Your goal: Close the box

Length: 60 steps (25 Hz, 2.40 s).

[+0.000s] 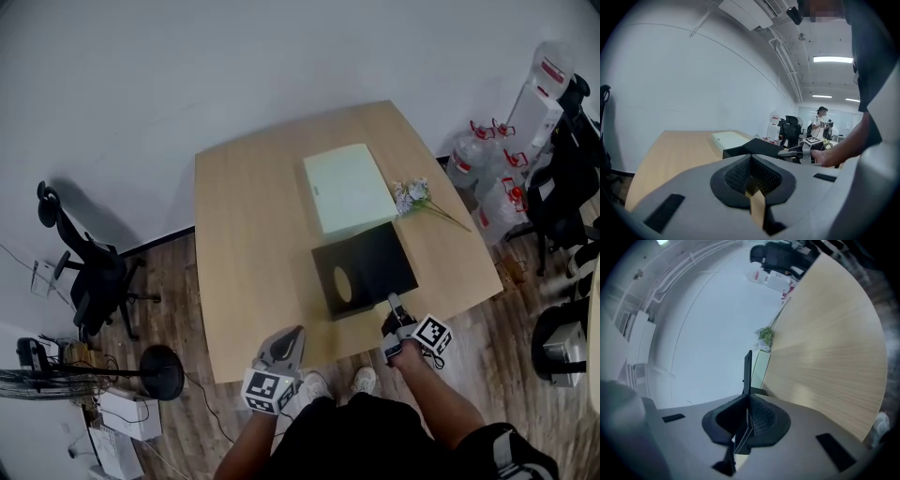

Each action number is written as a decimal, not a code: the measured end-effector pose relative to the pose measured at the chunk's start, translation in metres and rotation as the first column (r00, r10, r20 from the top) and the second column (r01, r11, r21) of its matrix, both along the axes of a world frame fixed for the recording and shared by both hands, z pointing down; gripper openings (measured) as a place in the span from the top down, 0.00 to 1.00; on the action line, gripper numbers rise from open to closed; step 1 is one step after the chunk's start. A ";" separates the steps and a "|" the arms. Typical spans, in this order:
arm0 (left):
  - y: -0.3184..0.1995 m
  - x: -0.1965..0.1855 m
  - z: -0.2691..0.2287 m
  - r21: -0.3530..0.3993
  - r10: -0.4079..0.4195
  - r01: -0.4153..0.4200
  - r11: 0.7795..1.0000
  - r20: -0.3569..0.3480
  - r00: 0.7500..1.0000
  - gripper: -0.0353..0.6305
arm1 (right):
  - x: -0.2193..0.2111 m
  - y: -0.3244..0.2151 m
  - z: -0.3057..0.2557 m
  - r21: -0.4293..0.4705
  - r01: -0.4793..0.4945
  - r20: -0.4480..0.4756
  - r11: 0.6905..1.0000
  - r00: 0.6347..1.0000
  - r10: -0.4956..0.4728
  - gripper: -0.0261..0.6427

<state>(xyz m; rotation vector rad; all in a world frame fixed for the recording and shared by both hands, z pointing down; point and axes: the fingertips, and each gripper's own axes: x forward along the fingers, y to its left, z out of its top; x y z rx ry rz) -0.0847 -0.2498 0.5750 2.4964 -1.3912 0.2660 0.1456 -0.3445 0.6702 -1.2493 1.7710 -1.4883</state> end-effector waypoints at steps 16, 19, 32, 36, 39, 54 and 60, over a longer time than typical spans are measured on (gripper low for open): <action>0.011 -0.009 -0.004 0.008 -0.024 0.025 1.000 -0.056 0.998 0.92 | -0.036 0.011 -0.040 0.168 0.397 -0.750 0.902 0.645 -0.145 0.91; 0.013 -0.008 -0.010 0.022 -0.015 0.017 1.000 -0.065 0.998 0.92 | -0.045 0.014 -0.044 0.162 0.464 -0.847 0.871 0.518 -0.119 0.91; 0.025 -0.026 -0.008 0.024 -0.041 0.043 0.999 -0.089 0.995 0.92 | -0.076 0.028 -0.046 0.122 0.632 -0.978 0.766 0.209 -0.016 0.90; 0.027 -0.028 -0.009 0.026 -0.048 0.051 0.998 -0.100 0.994 0.92 | -0.088 0.036 -0.038 0.062 0.694 -0.997 0.717 0.081 0.007 0.89; 0.025 -0.028 -0.010 0.031 -0.046 0.050 0.998 -0.103 0.994 0.92 | -0.092 0.037 -0.036 0.036 0.720 -0.999 0.693 0.028 0.022 0.89; 0.024 -0.027 -0.012 0.039 -0.040 0.045 0.998 -0.114 0.993 0.92 | -0.092 0.054 -0.075 0.165 0.689 -0.966 0.706 0.257 -0.026 0.88; 0.021 -0.022 -0.017 0.052 -0.027 0.033 0.998 -0.103 0.994 0.92 | -0.089 0.051 -0.113 0.271 0.622 -0.905 0.734 0.424 -0.026 0.89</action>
